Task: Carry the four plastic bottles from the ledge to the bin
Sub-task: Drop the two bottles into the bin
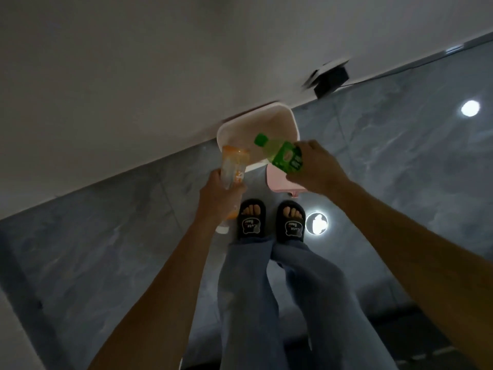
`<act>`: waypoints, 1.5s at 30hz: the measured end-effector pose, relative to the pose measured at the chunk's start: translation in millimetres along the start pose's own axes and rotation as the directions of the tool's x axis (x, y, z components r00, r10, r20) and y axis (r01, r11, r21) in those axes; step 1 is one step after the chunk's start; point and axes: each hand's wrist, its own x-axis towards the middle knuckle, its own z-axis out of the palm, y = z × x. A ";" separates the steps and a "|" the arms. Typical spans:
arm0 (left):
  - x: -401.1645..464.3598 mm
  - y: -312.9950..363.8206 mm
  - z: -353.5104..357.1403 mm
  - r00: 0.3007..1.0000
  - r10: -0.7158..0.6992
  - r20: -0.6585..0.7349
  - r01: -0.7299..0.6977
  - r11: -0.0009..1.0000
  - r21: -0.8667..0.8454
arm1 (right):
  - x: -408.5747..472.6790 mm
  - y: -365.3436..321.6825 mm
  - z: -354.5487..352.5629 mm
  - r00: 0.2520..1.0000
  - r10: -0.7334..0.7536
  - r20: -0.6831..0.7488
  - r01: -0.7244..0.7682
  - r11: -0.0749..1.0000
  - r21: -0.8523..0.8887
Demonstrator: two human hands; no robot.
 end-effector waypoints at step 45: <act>249.1 15.3 129.4 0.842 0.420 0.338 -0.520 0.467 0.715 | 114.9 68.3 94.9 0.899 -0.436 0.032 0.429 0.865 -0.262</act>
